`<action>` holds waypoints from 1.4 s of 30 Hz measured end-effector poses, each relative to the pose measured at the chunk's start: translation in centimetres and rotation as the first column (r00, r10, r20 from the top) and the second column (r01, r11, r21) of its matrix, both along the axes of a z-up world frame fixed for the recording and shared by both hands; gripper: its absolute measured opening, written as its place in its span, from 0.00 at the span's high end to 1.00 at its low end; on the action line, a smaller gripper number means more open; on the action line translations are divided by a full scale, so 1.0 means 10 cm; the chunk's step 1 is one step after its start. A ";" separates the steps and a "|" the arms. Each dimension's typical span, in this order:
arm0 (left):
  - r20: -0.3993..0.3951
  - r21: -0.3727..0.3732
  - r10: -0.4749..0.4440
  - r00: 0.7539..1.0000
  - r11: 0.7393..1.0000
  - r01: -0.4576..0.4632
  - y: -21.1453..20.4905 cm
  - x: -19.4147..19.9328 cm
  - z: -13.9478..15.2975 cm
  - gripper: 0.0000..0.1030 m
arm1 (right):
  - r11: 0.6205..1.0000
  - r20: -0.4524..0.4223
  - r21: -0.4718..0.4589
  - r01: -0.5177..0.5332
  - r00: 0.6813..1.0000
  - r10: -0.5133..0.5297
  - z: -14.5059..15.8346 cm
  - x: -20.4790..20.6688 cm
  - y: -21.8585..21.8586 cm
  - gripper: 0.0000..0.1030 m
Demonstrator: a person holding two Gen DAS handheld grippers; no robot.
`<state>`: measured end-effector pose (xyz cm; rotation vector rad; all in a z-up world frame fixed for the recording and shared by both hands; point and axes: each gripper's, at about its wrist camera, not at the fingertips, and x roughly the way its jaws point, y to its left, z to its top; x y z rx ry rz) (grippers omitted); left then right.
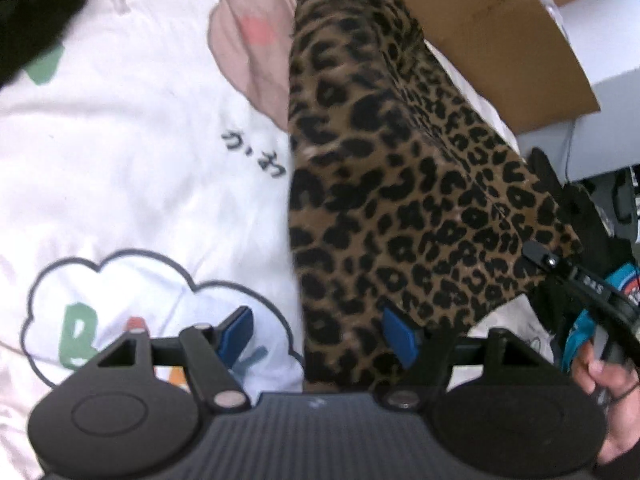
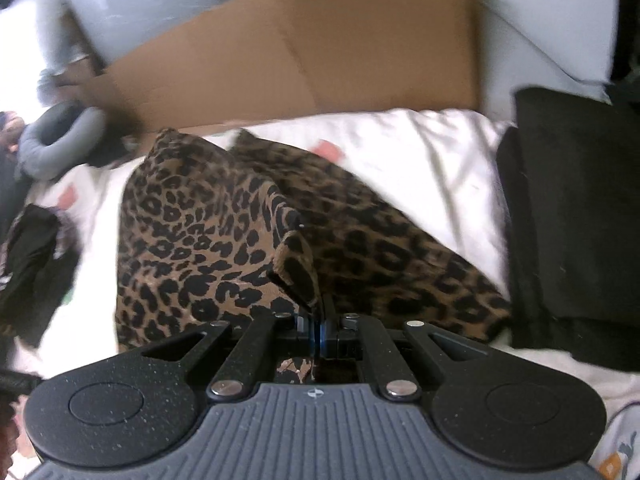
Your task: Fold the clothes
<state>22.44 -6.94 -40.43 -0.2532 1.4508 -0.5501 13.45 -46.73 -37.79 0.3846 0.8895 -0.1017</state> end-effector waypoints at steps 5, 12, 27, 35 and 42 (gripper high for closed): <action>-0.016 0.012 -0.043 0.999 0.999 0.043 -0.09 0.02 -0.05 0.28 | 0.999 -0.042 0.024 0.042 0.998 -0.041 -0.22 -0.04 -0.16 1.00; -0.018 0.028 -0.091 0.996 0.995 0.092 -0.20 -0.07 -0.05 0.28 | 0.994 -0.058 0.086 0.062 0.997 -0.057 -0.28 -0.03 -0.19 0.97; -0.034 0.006 -0.096 0.995 0.995 0.097 -0.39 -0.13 -0.03 0.48 | 0.990 0.023 0.137 0.044 0.999 -0.048 -0.18 -0.09 -0.30 0.99; -0.043 -0.039 -0.124 0.991 0.992 0.123 -0.37 -0.12 -0.03 0.86 | 0.989 0.063 0.134 0.064 0.995 -0.072 -0.03 -0.12 -0.43 1.00; 0.001 -0.074 -0.166 0.986 0.983 0.166 -0.29 -0.16 0.07 0.96 | 0.984 0.061 0.145 0.101 0.992 -0.110 0.02 -0.14 -0.54 1.00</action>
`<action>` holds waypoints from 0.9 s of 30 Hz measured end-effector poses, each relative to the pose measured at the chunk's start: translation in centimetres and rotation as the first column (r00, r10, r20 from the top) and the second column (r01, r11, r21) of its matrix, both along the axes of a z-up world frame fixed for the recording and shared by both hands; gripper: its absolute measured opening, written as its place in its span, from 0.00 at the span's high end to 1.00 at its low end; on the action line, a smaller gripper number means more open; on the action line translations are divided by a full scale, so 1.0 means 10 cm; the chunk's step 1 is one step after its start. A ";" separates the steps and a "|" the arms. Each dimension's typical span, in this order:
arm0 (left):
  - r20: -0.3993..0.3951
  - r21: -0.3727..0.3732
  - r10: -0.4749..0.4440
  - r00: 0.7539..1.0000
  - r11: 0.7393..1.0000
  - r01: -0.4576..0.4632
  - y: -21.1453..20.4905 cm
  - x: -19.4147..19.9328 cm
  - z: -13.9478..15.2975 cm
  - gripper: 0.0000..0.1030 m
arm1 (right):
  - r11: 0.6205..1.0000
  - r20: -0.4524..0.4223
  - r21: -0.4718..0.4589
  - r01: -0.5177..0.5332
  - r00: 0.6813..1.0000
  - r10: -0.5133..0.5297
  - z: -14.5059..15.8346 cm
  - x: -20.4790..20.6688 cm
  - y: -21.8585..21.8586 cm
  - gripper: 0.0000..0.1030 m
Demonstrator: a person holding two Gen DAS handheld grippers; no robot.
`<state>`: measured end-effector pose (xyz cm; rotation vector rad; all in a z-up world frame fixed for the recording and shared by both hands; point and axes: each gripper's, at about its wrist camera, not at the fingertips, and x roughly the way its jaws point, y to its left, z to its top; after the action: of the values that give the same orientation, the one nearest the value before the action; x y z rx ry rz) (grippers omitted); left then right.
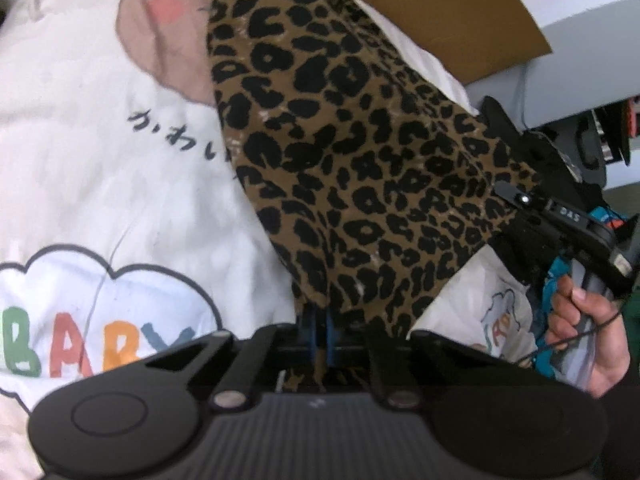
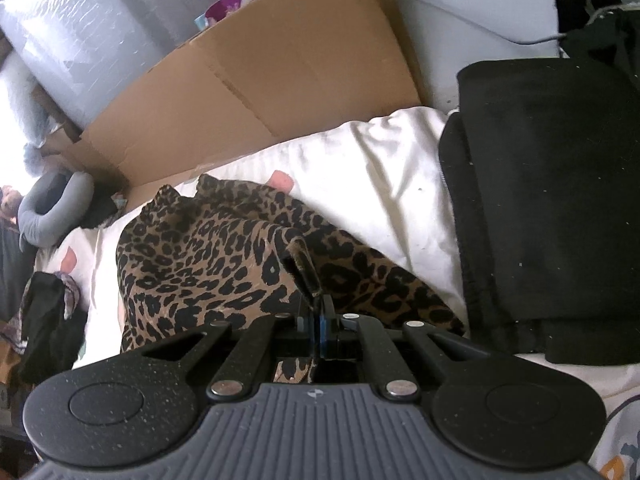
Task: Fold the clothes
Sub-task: 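Fold the skirt over with the left tool and open it onto the sheet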
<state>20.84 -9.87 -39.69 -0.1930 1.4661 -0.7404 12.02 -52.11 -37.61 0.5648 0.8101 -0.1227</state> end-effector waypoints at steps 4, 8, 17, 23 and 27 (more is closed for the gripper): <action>0.014 0.005 -0.023 1.000 1.000 0.023 0.02 0.00 -0.01 0.96 | 1.000 -0.016 -0.011 0.019 1.000 -0.019 -0.03 -0.05 -0.01 1.00; 0.014 0.029 -0.030 0.999 0.999 0.030 0.09 0.01 -0.07 0.96 | 0.998 -0.043 -0.009 0.062 0.997 -0.063 -0.19 -0.12 -0.04 1.00; 0.025 0.117 -0.073 0.997 0.991 0.070 0.10 -0.07 -0.05 0.74 | 0.991 -0.071 0.042 0.125 0.990 -0.121 -0.34 -0.17 -0.10 0.94; 0.066 0.217 -0.105 0.992 0.972 0.089 0.08 -0.02 0.12 0.49 | 0.985 -0.024 0.079 0.150 0.989 -0.149 -0.36 -0.13 -0.12 0.85; 0.119 0.249 -0.106 0.987 0.966 0.074 0.04 0.13 0.33 0.41 | 0.989 0.007 0.087 0.120 0.993 -0.121 -0.37 -0.14 -0.09 0.94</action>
<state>22.18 -9.50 -36.44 0.1101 1.4318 -0.6267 10.65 -53.00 -41.32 0.6960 0.7720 -0.1961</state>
